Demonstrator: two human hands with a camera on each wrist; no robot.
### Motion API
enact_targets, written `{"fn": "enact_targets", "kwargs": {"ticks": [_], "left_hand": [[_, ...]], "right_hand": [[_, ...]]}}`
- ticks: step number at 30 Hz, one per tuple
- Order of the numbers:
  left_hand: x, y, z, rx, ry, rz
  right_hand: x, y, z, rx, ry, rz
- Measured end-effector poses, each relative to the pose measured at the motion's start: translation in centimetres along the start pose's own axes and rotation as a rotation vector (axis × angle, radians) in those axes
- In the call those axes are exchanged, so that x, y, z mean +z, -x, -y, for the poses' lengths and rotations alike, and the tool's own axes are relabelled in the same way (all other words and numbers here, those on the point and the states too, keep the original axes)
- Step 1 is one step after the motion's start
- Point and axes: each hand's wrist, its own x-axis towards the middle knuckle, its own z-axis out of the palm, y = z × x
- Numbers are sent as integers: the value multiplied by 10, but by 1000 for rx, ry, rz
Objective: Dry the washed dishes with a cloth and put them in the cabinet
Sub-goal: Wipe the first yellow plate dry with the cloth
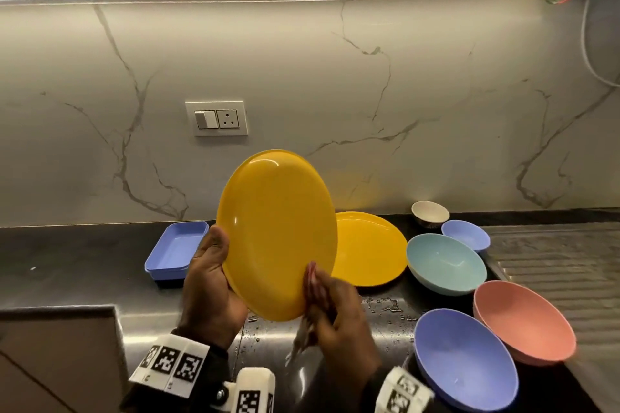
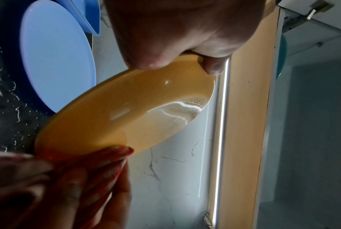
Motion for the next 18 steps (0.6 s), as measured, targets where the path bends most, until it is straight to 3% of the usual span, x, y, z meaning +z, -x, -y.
{"fn": "enact_targets", "kwargs": {"ticks": [3, 5, 7, 11, 14, 18], "left_hand": [[-6, -3, 0, 23, -28, -31], [-12, -5, -4, 27, -34, -36], [-18, -8, -7, 26, -41, -43], [-24, -9, -9, 15, -65, -56], [-26, -6, -7, 13, -101, -48], [-29, -6, -6, 7, -158, -37]], "right_hand": [[8, 20, 12, -27, -170, 204], [-9, 21, 22, 69, -256, 421], [-27, 18, 15, 142, -118, 582], [-47, 10, -22, 99, 530, 516], [-48, 15, -38, 121, 690, 449], [-47, 20, -48, 193, 828, 516]]}}
